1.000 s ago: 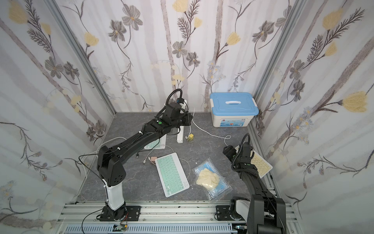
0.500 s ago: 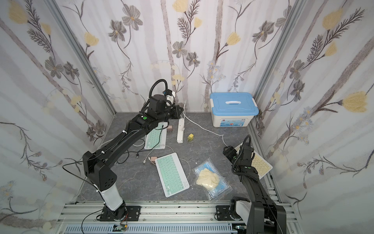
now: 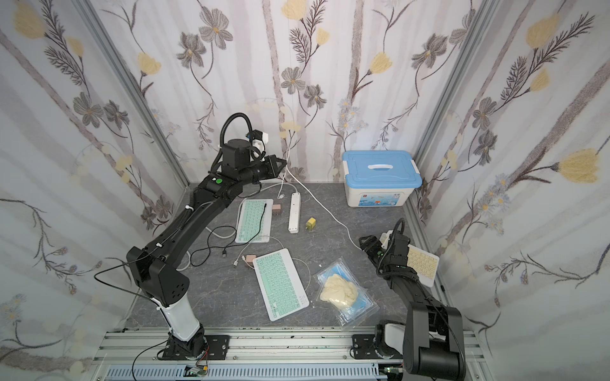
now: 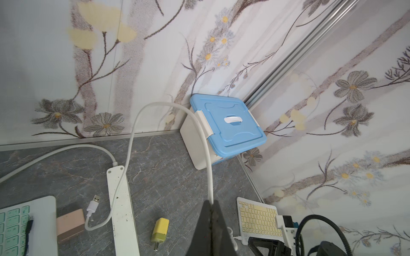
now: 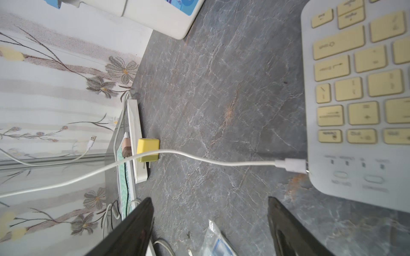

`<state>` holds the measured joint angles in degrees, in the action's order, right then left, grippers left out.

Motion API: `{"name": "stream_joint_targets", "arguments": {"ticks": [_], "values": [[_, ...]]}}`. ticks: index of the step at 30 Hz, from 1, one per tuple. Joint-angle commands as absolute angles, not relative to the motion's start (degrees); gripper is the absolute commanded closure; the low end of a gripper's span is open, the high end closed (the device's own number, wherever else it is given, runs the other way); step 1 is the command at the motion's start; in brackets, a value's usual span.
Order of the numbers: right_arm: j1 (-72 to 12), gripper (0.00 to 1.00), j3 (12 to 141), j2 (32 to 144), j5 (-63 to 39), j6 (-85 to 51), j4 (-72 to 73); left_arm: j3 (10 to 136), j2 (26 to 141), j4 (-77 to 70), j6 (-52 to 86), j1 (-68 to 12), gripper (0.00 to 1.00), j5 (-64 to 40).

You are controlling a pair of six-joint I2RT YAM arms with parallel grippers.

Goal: Unplug the wireless keyboard
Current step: Pick up the keyboard from the center of the board.

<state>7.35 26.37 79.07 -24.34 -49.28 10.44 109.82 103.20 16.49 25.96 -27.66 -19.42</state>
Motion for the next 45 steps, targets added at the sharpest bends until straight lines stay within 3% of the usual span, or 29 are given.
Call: {"name": "stream_joint_targets", "arguments": {"ticks": [1,4,8,16,24,35,38,45], "values": [[5.4,0.22,32.1,82.0,-26.3,-45.7,14.9,111.1,103.6,15.2,26.7,-27.1,1.0,-22.7],[3.8,0.22,38.1,84.2,-20.5,-42.2,5.5,112.6,104.4,16.1,26.9,-26.2,1.0,-23.3],[3.4,0.21,32.5,81.2,-24.2,-51.1,10.6,113.6,104.7,16.0,27.3,-25.0,1.0,-24.0],[2.1,0.16,25.5,77.9,-21.1,-65.3,13.7,115.2,105.7,15.7,28.4,-24.0,1.0,-27.0],[0.9,0.19,22.9,84.6,-23.4,-84.9,22.6,115.0,105.1,16.1,28.6,-24.0,1.0,-27.6],[-0.5,0.23,19.7,93.2,-14.9,-103.8,35.9,114.1,104.2,16.8,28.5,-23.9,1.0,-27.3],[-1.5,0.27,20.9,96.7,-12.1,-107.8,38.1,114.0,104.1,16.8,29.0,-23.8,1.0,-27.6],[-2.5,0.47,22.5,101.8,-9.0,-110.9,42.6,114.5,104.5,18.5,28.8,-23.7,1.0,-28.6]]}}
